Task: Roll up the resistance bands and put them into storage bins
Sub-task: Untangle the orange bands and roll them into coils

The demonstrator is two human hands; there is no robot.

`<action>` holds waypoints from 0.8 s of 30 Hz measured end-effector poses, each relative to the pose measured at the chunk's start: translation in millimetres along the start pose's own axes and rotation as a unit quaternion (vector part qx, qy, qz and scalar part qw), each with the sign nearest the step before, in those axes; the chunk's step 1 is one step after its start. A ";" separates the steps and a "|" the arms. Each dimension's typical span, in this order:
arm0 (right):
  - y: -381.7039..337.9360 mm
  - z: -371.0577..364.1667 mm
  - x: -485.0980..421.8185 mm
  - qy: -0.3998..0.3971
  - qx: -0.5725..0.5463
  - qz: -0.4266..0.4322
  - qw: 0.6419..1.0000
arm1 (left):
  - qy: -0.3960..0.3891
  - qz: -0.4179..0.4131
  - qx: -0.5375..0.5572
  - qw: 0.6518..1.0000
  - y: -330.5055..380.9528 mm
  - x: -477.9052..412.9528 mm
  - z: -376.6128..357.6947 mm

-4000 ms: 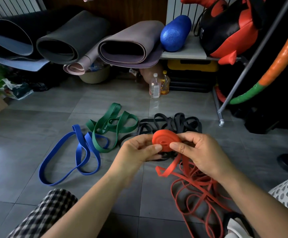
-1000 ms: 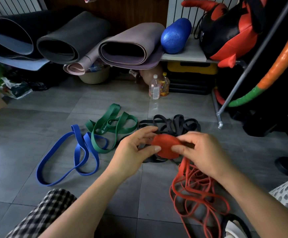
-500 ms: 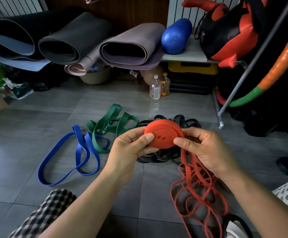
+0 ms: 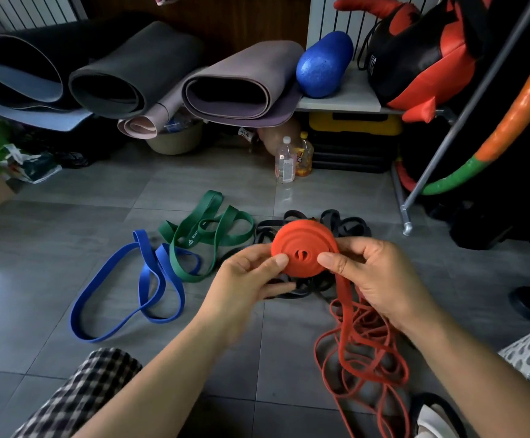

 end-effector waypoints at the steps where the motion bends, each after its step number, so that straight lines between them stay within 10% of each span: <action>1: -2.2 3.6 -1.0 -0.002 0.072 0.028 0.997 | 0.000 -0.035 -0.075 0.997 4.1 -1.9 1.8; 6: -12.8 -8.3 8.7 -0.040 0.298 0.151 0.942 | -0.036 -0.201 -0.333 0.921 20.6 1.5 -7.0; 12: -4.5 3.2 1.5 -0.028 0.030 0.014 0.999 | -0.015 -0.109 -0.083 0.990 24.1 1.6 -2.4; 24: 12.1 -7.4 0.2 -0.009 -0.152 -0.062 0.986 | -0.040 -0.010 0.120 0.992 11.8 2.7 -6.7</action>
Point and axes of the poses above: each hand's wrist, its own x-axis away from the middle knuckle, its own z-axis out of the back of the hand, y = z × x, the point moved 9 cm from there along -x, towards the middle knuckle, and after that the axes turned 10 degrees about y, right-handed, at the moved point
